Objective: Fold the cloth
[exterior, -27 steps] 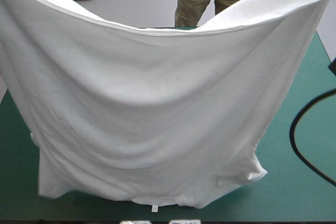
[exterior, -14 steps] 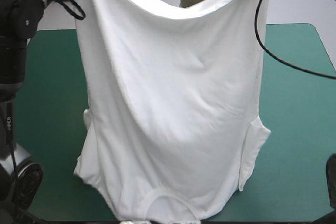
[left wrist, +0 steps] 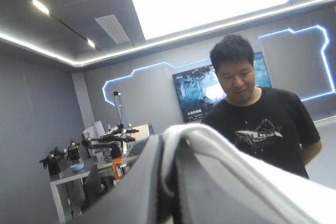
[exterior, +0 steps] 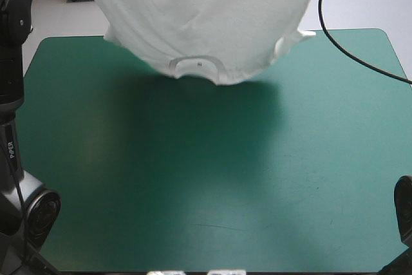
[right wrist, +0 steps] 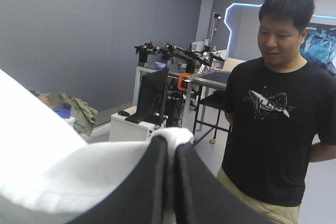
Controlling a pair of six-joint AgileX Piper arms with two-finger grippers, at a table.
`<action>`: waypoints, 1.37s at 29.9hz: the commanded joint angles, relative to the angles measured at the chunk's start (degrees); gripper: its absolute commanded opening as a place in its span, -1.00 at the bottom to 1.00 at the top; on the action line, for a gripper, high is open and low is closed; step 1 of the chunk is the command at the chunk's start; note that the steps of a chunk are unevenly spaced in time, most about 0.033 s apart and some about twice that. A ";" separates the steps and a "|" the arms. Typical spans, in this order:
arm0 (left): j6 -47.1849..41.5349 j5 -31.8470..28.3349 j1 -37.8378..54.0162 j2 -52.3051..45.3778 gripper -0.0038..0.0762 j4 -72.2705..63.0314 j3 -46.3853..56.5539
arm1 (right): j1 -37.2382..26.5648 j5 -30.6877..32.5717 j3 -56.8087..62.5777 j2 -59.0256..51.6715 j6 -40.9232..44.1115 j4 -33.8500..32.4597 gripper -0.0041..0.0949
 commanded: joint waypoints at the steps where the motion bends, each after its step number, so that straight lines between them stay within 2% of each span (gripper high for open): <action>1: -0.72 1.34 0.03 -1.40 -0.93 -0.47 -1.01 | -0.04 -0.80 -0.79 -1.91 -0.23 1.14 -0.94; 6: -3.57 19.71 0.03 2.76 -0.93 -0.87 -1.01 | -0.04 7.67 4.82 -0.35 2.21 0.79 -0.94; 9: -4.52 30.46 0.03 5.91 -0.93 -0.36 1.10 | -0.04 10.42 10.57 0.36 4.33 -0.91 -0.94; 13: -4.10 35.78 0.03 6.72 -0.93 -2.53 9.33 | -0.04 12.20 20.89 -0.40 5.74 -6.56 -0.94; 17: 0.29 40.97 0.03 6.41 -0.92 -7.40 18.83 | -0.04 12.61 33.03 -2.78 6.05 -10.59 -0.94; 20: 1.36 39.99 0.03 5.03 -0.93 -11.77 24.86 | -0.04 11.29 43.27 -5.70 5.11 -11.06 -0.94; 26: 1.36 36.71 0.52 -0.94 -0.92 -13.91 38.35 | -0.04 4.45 66.24 -15.01 2.51 -11.16 -0.94; 30: 1.81 32.73 2.16 -8.72 -0.93 -19.20 51.41 | -0.04 4.29 74.67 -19.96 1.20 -10.18 -0.94; 35: 3.08 26.08 2.26 -20.82 -0.93 -23.81 68.63 | -0.04 7.83 80.81 -25.27 1.29 -11.10 -0.94; 41: 3.44 27.65 2.26 -29.34 -0.93 -23.47 83.20 | -0.04 15.08 85.51 -29.94 1.80 -11.99 -0.94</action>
